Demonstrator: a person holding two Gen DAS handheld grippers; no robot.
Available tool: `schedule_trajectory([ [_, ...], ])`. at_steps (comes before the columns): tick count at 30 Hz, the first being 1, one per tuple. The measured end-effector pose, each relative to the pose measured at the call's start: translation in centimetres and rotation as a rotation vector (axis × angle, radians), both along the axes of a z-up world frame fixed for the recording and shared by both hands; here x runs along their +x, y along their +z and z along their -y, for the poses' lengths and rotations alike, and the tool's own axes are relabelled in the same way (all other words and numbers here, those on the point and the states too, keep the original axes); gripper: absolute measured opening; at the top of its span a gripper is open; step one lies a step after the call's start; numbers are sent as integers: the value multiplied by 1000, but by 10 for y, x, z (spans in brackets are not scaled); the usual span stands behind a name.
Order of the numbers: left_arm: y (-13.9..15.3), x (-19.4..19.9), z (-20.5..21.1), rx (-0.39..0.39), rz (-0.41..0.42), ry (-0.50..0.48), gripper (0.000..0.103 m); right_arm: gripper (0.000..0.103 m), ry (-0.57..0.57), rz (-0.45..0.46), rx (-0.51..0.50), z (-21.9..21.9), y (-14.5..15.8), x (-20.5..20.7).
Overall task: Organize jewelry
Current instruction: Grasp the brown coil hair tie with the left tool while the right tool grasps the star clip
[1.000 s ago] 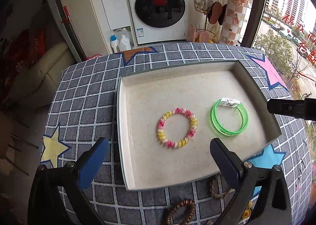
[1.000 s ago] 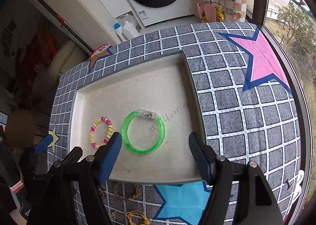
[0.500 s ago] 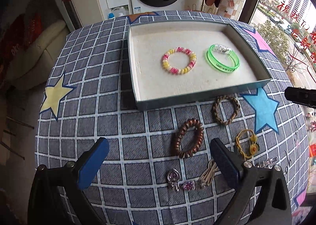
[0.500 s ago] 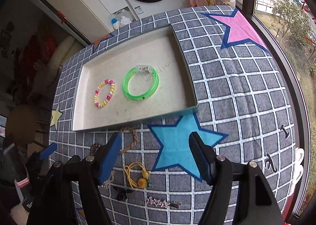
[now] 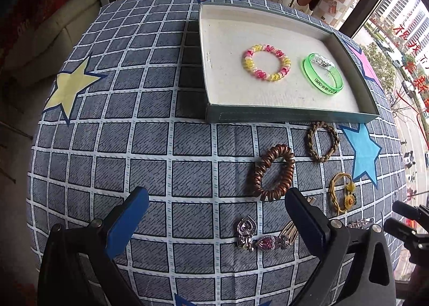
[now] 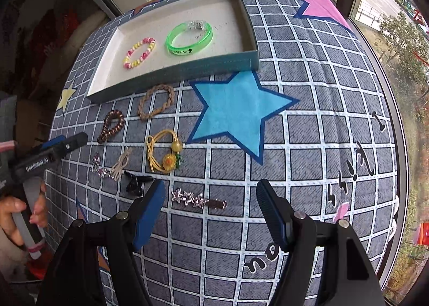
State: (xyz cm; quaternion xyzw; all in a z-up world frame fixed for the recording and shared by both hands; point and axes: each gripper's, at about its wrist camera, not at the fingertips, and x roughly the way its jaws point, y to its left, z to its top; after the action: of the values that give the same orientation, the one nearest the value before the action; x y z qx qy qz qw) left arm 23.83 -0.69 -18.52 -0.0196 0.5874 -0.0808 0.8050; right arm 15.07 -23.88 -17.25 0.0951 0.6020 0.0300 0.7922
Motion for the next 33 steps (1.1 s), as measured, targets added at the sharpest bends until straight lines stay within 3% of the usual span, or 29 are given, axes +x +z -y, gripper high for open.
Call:
schedule_trajectory([
  [10,-19,9,14,22,-27,-96,103,74,296,-35,-134,-33,-22,-1],
  [18,-23,16,26,17,-19,-110,103,74,378,-70,-156,-36,-35,9],
  [19,-23,17,29,19,-19,-113,98,74,386,-75,-156,-36,-37,9],
  [21,-24,20,34,10,-17,-116,98,73,402,-85,-162,-36,-39,10],
  [25,-23,26,51,-4,0,-135,82,71,436,-80,-201,-40,-41,12],
  [30,-18,26,67,-24,14,-169,55,55,467,-74,-259,-52,-42,11],
  [32,-20,28,74,-11,-4,-179,34,45,473,-77,-264,-57,-43,9],
  [33,-21,29,76,0,0,-179,32,43,477,-77,-266,-60,-42,7],
])
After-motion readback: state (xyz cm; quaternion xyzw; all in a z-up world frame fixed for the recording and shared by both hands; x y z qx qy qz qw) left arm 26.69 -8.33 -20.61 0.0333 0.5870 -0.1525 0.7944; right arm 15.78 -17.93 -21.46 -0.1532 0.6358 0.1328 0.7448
